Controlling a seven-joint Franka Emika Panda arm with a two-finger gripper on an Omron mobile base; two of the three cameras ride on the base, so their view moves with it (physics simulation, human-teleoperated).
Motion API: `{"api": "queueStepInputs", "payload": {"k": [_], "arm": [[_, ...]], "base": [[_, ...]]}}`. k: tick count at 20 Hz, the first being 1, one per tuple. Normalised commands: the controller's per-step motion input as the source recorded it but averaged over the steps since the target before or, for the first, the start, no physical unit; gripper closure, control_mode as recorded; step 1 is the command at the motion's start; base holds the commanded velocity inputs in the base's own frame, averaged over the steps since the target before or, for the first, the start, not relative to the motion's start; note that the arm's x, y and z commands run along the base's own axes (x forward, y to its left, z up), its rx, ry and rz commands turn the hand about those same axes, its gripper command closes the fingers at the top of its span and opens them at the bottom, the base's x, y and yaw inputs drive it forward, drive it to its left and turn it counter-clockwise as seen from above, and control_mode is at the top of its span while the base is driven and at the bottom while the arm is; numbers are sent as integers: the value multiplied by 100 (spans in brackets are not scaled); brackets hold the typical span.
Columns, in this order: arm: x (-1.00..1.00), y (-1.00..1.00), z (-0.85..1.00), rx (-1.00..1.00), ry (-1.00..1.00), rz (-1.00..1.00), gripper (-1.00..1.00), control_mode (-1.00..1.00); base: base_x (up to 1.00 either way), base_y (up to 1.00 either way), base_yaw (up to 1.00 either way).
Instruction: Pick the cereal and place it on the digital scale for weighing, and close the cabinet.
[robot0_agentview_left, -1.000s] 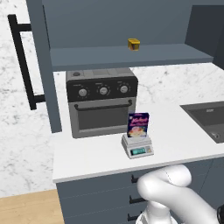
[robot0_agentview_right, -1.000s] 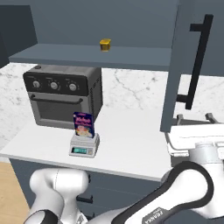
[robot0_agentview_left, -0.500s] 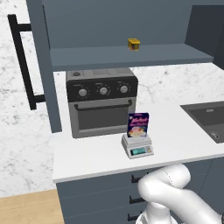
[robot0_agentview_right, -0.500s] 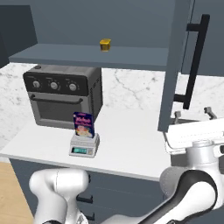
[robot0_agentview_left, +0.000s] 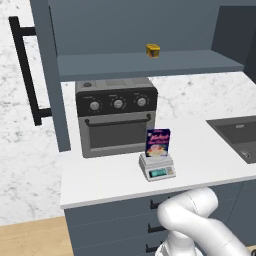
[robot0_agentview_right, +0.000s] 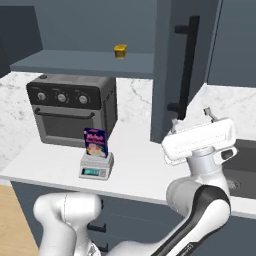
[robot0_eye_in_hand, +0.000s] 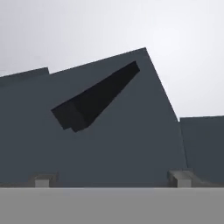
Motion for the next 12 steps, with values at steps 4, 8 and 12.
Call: {"api": "queueStepInputs", "payload": {"k": [4,8,12], "arm": [[-9,100,100,-30,-2,0,-100,-100],[5,100,56,-43,9,-5,-100,-100],[7,100,37,-53,31,-18,-100,-100]], "base": [[0,0,0],[0,0,0],[0,0,0]]}}
